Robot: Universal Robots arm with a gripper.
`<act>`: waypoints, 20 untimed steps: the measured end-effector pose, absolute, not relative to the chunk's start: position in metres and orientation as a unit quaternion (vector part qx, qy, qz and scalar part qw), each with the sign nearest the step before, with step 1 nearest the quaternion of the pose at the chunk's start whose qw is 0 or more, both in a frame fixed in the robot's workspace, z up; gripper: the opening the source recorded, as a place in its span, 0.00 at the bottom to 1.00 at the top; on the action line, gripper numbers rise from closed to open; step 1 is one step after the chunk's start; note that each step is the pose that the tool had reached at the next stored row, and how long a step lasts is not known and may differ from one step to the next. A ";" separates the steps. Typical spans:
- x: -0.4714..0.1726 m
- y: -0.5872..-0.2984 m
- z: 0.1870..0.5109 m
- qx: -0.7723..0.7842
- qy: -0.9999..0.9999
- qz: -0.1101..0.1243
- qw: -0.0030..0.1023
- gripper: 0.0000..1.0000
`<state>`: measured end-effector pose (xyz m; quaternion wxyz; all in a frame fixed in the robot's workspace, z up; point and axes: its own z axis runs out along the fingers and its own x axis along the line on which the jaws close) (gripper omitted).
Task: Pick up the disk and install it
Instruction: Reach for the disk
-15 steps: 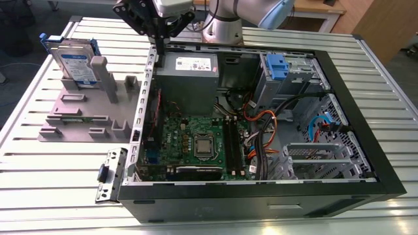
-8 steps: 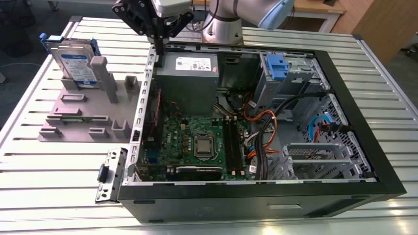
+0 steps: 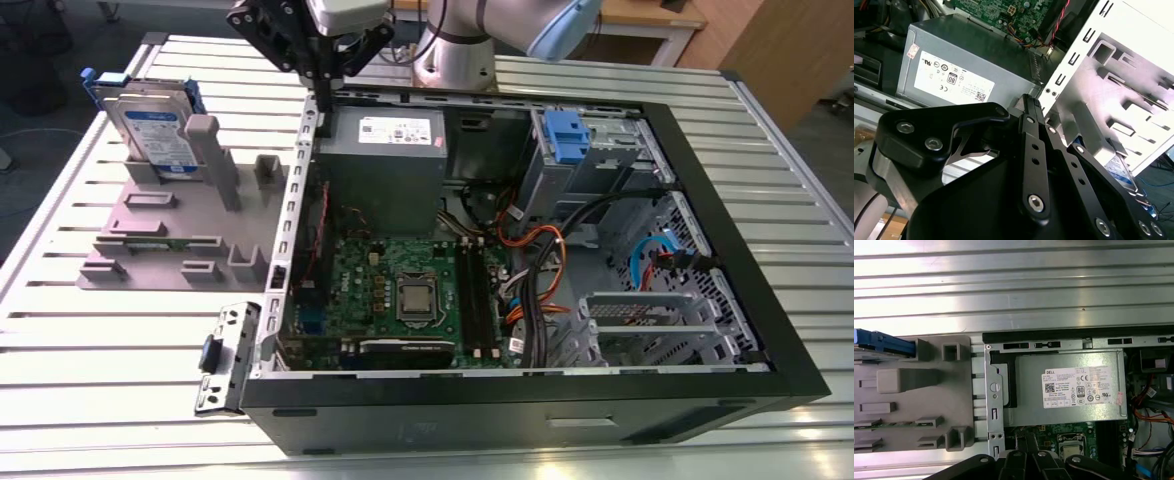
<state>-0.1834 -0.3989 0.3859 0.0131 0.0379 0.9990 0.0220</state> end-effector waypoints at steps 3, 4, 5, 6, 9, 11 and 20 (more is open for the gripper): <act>-0.184 -0.399 0.386 0.038 0.999 0.022 0.013 0.10; -0.184 -0.399 0.386 0.038 0.999 0.022 0.013 0.10; -0.185 -0.399 0.386 0.038 0.999 0.022 0.013 0.10; -0.185 -0.399 0.386 0.038 0.999 0.022 0.013 0.10; -0.186 -0.399 0.386 0.038 0.999 0.022 0.013 0.10; -0.186 -0.399 0.386 0.038 0.999 0.022 0.013 0.10; -0.188 -0.399 0.385 0.038 0.999 0.022 0.013 0.10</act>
